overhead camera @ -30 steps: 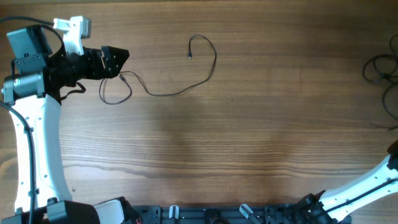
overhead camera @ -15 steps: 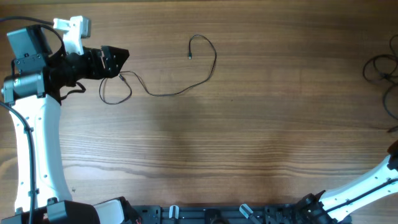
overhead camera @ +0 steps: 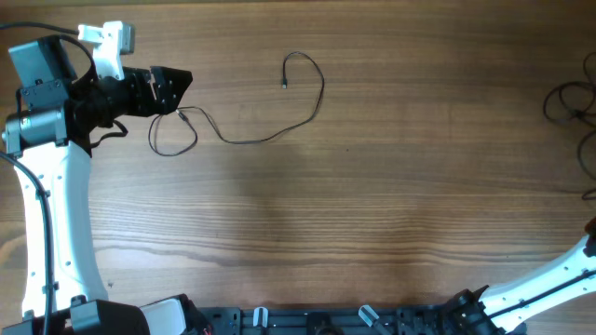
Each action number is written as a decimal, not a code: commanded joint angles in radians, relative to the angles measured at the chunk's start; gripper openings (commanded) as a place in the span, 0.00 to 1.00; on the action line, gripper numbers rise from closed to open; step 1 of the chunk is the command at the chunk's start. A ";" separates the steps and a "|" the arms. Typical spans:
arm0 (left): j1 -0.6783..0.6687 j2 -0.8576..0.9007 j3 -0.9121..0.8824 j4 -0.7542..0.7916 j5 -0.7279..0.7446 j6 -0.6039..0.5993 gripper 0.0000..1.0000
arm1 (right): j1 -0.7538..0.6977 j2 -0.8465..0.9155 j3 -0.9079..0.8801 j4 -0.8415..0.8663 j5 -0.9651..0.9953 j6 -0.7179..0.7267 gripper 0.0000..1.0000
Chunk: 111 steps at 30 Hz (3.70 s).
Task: Untangle cables
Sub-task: 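Release the cable at the right edge and hold the right gripper there, then bring the right gripper back to the remaining cable at center-left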
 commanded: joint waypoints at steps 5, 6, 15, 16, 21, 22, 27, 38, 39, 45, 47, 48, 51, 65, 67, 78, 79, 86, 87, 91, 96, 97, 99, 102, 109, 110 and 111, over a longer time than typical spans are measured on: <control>-0.003 -0.009 0.018 0.002 0.016 0.019 0.99 | 0.050 -0.005 0.003 0.010 -0.019 -0.037 0.05; -0.003 -0.009 0.018 0.002 0.016 0.019 0.99 | 0.054 -0.005 0.003 0.010 -0.019 -0.037 0.09; -0.003 -0.009 0.018 0.002 0.015 0.020 0.99 | 0.070 -0.006 0.003 0.040 -0.151 -0.080 0.76; -0.003 -0.009 0.018 0.002 0.015 0.019 0.98 | 0.073 -0.008 0.003 0.046 -0.176 -0.095 0.76; -0.003 -0.009 0.018 -0.002 0.015 0.019 0.99 | 0.095 -0.030 0.003 0.063 -0.299 -0.145 0.76; -0.003 -0.009 0.018 -0.002 0.015 0.019 0.98 | 0.101 -0.038 0.003 0.062 -0.309 -0.149 0.76; -0.002 -0.009 0.018 -0.006 0.010 0.020 0.98 | 0.141 -0.098 0.003 0.062 -0.351 -0.195 0.76; -0.001 -0.009 0.018 0.005 -0.060 0.020 0.99 | 0.291 -0.282 0.003 0.024 -0.292 -0.181 0.88; -0.001 -0.009 0.018 0.011 -0.060 0.020 0.99 | 0.305 -0.293 0.003 0.021 -0.288 -0.178 0.88; 0.000 -0.009 0.018 0.016 -0.061 0.019 0.98 | 0.432 -0.358 0.003 -0.020 -0.317 -0.176 0.90; 0.000 -0.009 0.018 0.023 -0.102 0.002 0.98 | 0.500 -0.368 0.003 -0.045 -0.353 -0.183 0.90; 0.000 -0.009 0.018 0.031 -0.153 -0.028 0.98 | 0.539 -0.369 0.003 -0.057 -0.377 -0.196 0.90; 0.008 -0.009 0.018 0.040 -0.251 -0.086 0.98 | 0.628 -0.369 0.003 -0.074 -0.408 -0.206 0.91; 0.171 -0.009 0.018 0.032 -0.318 -0.221 0.98 | 1.134 -0.331 0.003 -0.069 -0.453 -0.305 0.99; 0.174 -0.009 0.018 0.030 -0.318 -0.221 0.98 | 1.188 -0.314 0.003 -0.066 -0.453 -0.341 0.99; 0.172 -0.008 0.018 0.029 -0.319 -0.214 0.98 | 1.411 -0.158 0.003 -0.023 -0.588 -0.556 1.00; 0.172 -0.008 0.018 0.029 -0.319 -0.214 0.98 | 1.419 -0.143 0.003 -0.020 -0.608 -0.565 1.00; 0.172 -0.008 0.018 0.029 -0.319 -0.218 0.98 | 1.459 -0.050 0.003 0.022 -0.672 -0.614 1.00; 0.172 -0.008 0.018 0.029 -0.318 -0.218 0.98 | 1.466 -0.040 0.003 0.032 -0.676 -0.617 1.00; 0.172 -0.008 0.018 0.025 -0.318 -0.218 0.98 | 1.488 0.006 0.003 0.076 -0.702 -0.642 1.00; 0.172 -0.008 0.018 0.024 -0.318 -0.217 1.00 | 1.509 0.067 0.003 0.146 -0.738 -0.649 1.00; 0.172 -0.008 0.018 0.024 -0.318 -0.217 1.00 | 1.512 0.080 0.003 0.162 -0.751 -0.650 1.00; 0.172 -0.008 0.018 0.021 -0.318 -0.217 1.00 | 1.520 0.111 0.003 0.191 -0.777 -0.650 1.00; 0.172 -0.008 0.018 0.020 -0.317 -0.217 1.00 | 1.534 0.153 0.003 0.235 -0.783 -0.640 1.00; 0.172 -0.008 0.018 0.017 -0.317 -0.217 1.00 | 1.592 0.230 0.003 0.370 -0.783 -0.640 1.00; 0.171 -0.008 0.018 0.017 -0.317 -0.218 1.00 | 1.603 0.236 0.003 0.393 -0.783 -0.639 1.00; 0.172 -0.008 0.018 0.017 -0.314 -0.217 1.00 | 1.612 0.247 0.003 0.416 -0.783 -0.637 1.00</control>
